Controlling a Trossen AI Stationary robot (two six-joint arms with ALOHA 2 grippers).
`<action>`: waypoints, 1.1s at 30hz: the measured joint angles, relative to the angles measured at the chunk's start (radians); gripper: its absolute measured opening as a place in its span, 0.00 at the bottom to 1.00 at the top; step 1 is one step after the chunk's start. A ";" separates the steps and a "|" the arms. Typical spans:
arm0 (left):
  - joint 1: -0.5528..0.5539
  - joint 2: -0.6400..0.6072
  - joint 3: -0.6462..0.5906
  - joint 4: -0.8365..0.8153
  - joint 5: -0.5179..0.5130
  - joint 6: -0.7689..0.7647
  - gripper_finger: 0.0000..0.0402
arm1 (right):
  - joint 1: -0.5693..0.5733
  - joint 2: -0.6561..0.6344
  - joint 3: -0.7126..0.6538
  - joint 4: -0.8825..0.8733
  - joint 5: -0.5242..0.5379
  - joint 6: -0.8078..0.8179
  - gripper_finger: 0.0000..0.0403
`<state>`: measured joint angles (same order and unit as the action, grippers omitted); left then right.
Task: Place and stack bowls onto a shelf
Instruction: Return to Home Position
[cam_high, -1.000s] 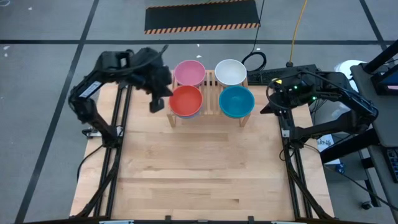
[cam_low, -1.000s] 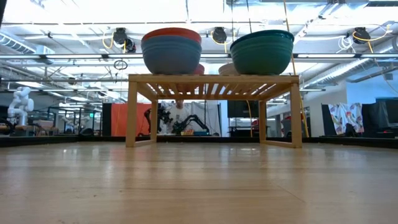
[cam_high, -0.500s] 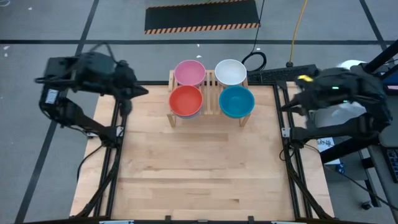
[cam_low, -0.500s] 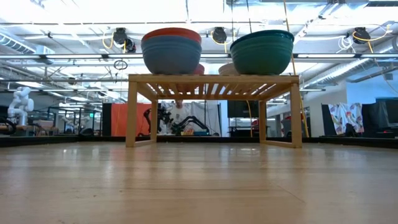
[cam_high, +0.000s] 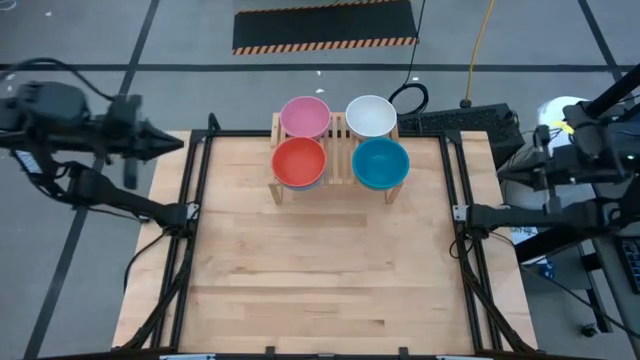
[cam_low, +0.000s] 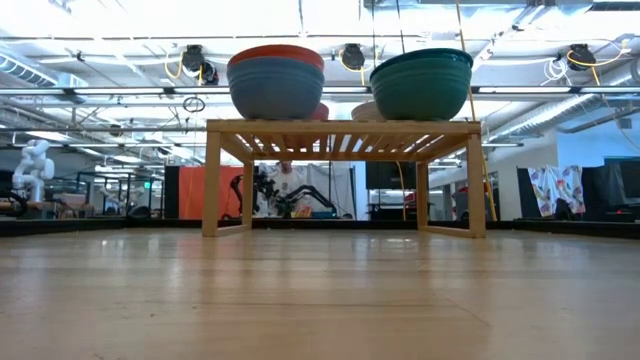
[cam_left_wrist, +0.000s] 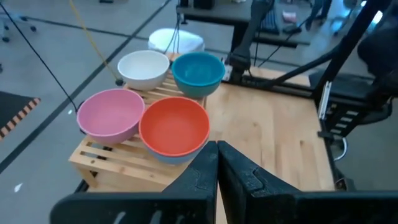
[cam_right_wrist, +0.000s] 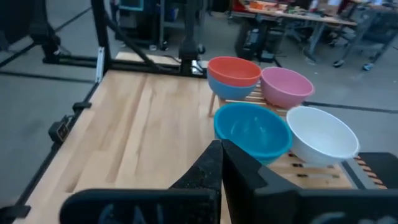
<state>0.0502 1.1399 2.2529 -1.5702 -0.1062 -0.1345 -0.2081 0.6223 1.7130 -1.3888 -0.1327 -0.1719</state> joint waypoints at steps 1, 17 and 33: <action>0.000 -0.020 -0.010 0.000 0.000 -0.006 0.03 | 0.000 -0.012 0.000 -0.004 0.006 0.014 0.00; 0.000 -0.349 -0.212 -0.001 0.000 -0.016 0.04 | 0.000 -0.132 0.000 -0.014 0.020 0.093 0.00; 0.049 -0.692 -0.421 -0.001 0.000 -0.024 0.04 | -0.003 -0.301 0.000 -0.007 0.165 0.200 0.00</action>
<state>0.0995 0.4477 1.8315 -1.5716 -0.1062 -0.1588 -0.2108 0.3209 1.7129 -1.3960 0.0325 0.0277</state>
